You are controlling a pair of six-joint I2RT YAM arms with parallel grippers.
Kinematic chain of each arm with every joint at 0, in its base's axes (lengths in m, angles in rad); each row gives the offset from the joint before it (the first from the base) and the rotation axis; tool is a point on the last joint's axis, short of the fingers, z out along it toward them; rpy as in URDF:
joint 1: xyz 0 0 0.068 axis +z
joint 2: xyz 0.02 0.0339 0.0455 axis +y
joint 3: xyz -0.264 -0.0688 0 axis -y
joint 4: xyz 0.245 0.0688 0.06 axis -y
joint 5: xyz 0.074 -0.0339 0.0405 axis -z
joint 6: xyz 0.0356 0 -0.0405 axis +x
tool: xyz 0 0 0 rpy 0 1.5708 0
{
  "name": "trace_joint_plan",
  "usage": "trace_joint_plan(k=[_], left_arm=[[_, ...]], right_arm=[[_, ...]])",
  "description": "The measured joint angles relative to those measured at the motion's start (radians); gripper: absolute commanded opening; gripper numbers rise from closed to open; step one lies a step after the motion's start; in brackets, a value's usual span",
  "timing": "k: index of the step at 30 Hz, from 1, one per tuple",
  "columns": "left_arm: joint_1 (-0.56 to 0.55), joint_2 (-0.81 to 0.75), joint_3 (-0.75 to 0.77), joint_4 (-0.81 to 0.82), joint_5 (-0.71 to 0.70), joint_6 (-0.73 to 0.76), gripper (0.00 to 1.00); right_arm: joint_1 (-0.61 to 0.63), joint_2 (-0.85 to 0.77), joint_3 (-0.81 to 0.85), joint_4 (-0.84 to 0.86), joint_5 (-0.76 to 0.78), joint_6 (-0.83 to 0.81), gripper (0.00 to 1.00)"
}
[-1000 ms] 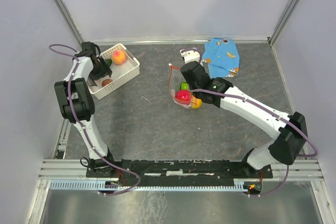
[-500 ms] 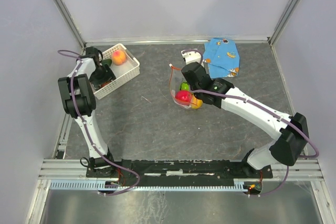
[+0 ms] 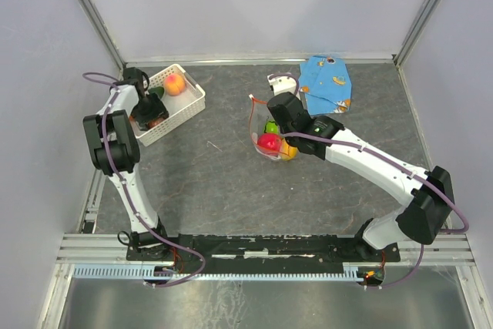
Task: Place the food in the zip-top bag and seal the zipper
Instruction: Pick up the fake fruit from the bin.
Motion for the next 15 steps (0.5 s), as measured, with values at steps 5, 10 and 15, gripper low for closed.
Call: trace_joint_plan(k=[5,10,15], left_arm=[[0.0,-0.109,-0.043,0.014,0.026,0.0,0.58],[-0.001,-0.245,-0.074,0.028,0.051,0.0,0.57],[-0.02,-0.351,-0.11,0.035,0.091,0.0,0.57]], right_arm=[[0.0,0.0,0.0,0.0,0.0,0.0,0.01],[0.0,0.0,0.0,0.0,-0.003,0.004,0.02],[0.0,0.0,0.0,0.0,-0.016,0.011,0.02]])
